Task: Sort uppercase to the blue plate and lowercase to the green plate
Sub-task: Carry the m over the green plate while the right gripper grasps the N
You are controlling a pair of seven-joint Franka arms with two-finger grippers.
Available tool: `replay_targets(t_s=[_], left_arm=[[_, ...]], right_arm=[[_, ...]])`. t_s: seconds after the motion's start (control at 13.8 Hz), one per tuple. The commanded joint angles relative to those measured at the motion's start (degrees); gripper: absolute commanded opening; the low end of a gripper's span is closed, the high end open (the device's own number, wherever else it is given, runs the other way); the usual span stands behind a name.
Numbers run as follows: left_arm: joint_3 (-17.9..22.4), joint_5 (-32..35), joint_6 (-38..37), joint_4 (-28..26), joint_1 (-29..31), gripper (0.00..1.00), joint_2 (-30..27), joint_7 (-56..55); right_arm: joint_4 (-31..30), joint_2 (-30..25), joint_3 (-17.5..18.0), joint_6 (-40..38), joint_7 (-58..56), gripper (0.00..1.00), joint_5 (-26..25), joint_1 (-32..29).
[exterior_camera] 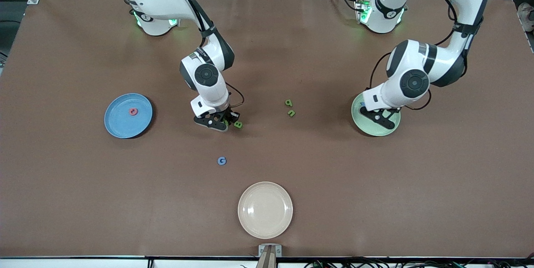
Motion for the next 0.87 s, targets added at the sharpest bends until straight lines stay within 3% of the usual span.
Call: replay_targets(t_s=[0.0, 0.14, 0.29, 0.58, 0.79], left_arm=[[-0.57, 1.81, 5.33, -3.70, 2.94, 0.30, -1.09, 1.19], [-0.57, 1.81, 8.49, -4.75, 3.73, 0.30, -0.04, 1.19], [-0.57, 1.81, 10.70, -5.02, 3.82, 0.30, 1.45, 1.10], [-0.57, 1.81, 11.67, -7.31, 3.82, 0.30, 2.07, 1.10], [-0.65, 1.81, 12.73, -7.39, 3.82, 0.31, 2.96, 0.40]], right_arm=[[0.67, 0.99, -0.53, -0.12, 0.89, 0.11, 0.16, 0.56], [0.67, 0.20, -0.80, -1.00, 0.19, 0.01, -0.02, -0.22], [0.67, -2.17, -0.97, -5.20, -0.78, 0.00, -0.11, -2.15], [-0.30, -9.37, -1.06, -16.37, -13.67, 0.00, -0.19, -8.91], [-7.03, -16.65, -1.06, -18.50, -26.31, 0.00, -0.63, -15.84]])
